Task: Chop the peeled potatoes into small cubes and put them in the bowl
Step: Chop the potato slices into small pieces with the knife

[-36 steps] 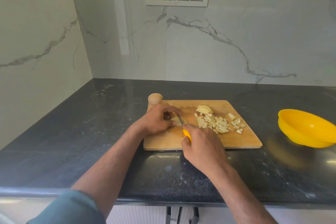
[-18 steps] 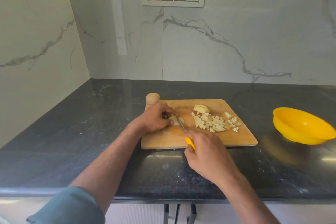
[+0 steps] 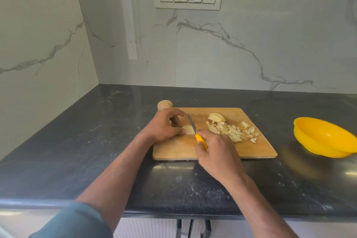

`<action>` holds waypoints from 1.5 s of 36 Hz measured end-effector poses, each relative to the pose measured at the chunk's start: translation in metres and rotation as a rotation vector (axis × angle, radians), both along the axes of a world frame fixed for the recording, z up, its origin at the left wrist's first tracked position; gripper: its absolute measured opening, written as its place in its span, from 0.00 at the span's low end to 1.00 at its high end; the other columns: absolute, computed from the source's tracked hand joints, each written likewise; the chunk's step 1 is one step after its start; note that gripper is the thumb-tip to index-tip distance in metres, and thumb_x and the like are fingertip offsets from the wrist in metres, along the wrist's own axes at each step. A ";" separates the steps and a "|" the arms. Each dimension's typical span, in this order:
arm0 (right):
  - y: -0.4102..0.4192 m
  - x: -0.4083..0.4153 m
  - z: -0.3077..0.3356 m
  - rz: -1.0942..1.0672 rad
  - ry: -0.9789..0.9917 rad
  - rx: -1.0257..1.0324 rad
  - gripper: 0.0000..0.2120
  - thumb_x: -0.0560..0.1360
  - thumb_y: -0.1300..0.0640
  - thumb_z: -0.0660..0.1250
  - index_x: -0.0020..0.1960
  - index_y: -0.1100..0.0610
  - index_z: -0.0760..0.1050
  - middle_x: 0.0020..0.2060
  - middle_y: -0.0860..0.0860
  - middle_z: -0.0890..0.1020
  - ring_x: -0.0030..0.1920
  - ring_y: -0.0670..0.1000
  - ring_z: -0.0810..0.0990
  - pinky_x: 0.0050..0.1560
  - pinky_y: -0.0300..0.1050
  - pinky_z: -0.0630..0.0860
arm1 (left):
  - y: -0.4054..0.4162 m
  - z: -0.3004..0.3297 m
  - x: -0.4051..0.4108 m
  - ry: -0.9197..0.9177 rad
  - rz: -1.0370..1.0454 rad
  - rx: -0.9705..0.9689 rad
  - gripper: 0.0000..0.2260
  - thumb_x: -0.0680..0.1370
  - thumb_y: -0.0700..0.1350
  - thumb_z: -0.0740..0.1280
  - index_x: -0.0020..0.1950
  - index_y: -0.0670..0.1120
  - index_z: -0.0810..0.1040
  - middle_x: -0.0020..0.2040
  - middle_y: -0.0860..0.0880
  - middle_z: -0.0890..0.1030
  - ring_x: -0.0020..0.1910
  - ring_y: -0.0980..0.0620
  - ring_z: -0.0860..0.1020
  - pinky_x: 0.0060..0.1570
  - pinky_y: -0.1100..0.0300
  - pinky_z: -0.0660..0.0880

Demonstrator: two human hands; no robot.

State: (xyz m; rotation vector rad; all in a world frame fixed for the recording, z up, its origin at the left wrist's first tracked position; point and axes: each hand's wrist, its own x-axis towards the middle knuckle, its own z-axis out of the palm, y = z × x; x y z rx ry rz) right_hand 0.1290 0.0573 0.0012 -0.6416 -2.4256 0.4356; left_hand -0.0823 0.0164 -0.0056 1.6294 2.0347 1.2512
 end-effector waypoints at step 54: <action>-0.007 0.013 0.008 -0.036 0.006 -0.065 0.19 0.78 0.58 0.64 0.68 0.55 0.77 0.32 0.47 0.81 0.24 0.44 0.74 0.23 0.33 0.67 | -0.003 0.005 -0.002 -0.027 0.048 -0.057 0.20 0.71 0.37 0.79 0.61 0.49 0.83 0.41 0.52 0.85 0.43 0.57 0.82 0.46 0.73 0.73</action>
